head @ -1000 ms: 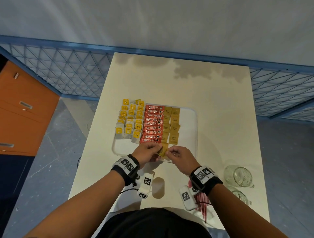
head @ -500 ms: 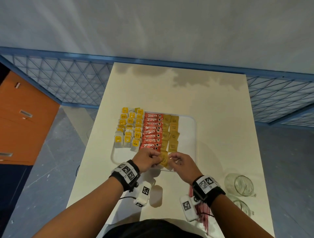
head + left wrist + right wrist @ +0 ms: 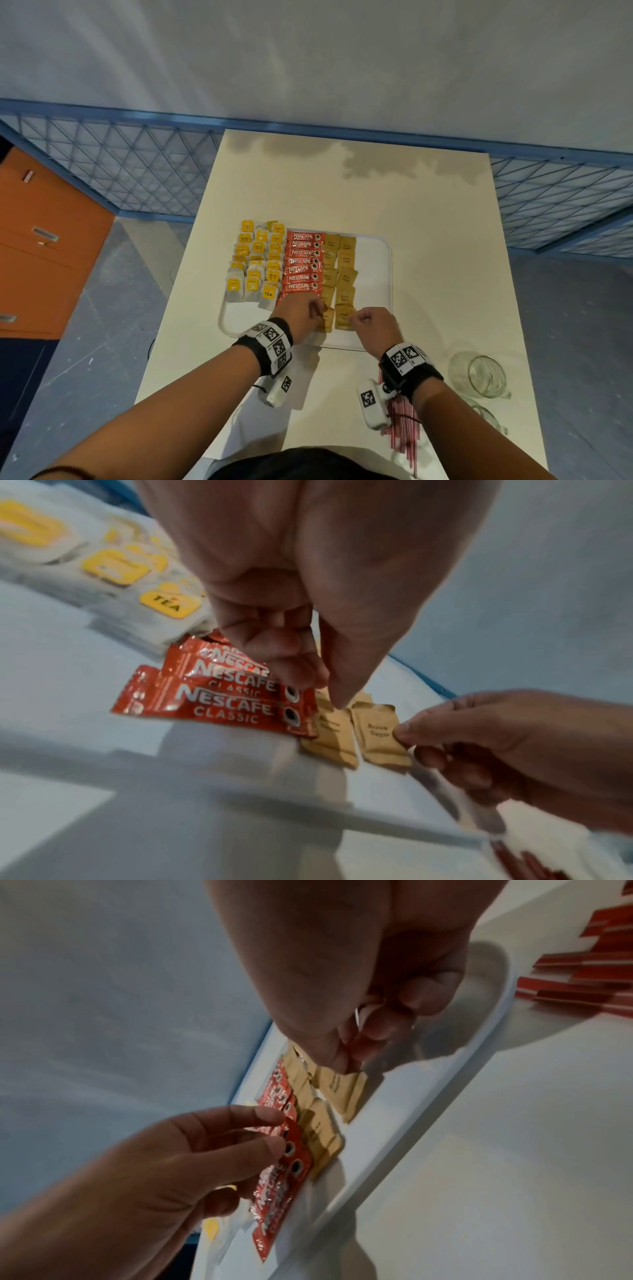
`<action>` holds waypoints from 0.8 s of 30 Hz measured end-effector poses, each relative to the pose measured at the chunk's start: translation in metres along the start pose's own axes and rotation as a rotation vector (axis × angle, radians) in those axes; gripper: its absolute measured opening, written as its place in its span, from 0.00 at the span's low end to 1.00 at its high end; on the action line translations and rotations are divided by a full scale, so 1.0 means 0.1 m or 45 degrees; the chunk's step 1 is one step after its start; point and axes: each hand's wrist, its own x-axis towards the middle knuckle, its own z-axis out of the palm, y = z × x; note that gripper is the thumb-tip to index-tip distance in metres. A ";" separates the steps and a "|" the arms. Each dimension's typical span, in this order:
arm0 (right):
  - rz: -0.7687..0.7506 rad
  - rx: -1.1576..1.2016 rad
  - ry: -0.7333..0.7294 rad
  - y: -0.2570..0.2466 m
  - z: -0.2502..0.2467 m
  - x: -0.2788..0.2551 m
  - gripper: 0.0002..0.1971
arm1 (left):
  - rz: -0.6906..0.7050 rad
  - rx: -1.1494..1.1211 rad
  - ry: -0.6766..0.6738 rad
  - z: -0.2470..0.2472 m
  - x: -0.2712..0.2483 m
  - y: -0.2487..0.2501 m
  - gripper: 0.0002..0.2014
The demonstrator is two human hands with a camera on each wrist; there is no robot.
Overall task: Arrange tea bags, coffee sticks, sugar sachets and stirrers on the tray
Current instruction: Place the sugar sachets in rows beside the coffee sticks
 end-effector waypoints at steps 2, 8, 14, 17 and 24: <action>0.035 -0.019 -0.003 0.02 0.03 0.07 0.14 | 0.034 0.137 -0.026 0.00 0.04 0.02 0.11; 0.043 -0.096 0.025 -0.01 0.06 0.16 0.07 | 0.057 0.355 -0.052 0.05 0.13 0.02 0.10; -0.001 -0.058 0.013 0.03 0.13 0.25 0.11 | 0.029 0.350 -0.029 0.09 0.18 0.00 0.09; -0.033 -0.063 0.026 0.02 0.16 0.28 0.10 | 0.030 0.308 -0.028 0.09 0.20 -0.01 0.08; -0.027 0.032 0.050 -0.10 -0.03 0.50 0.19 | 0.095 0.283 0.001 0.03 0.25 0.03 0.07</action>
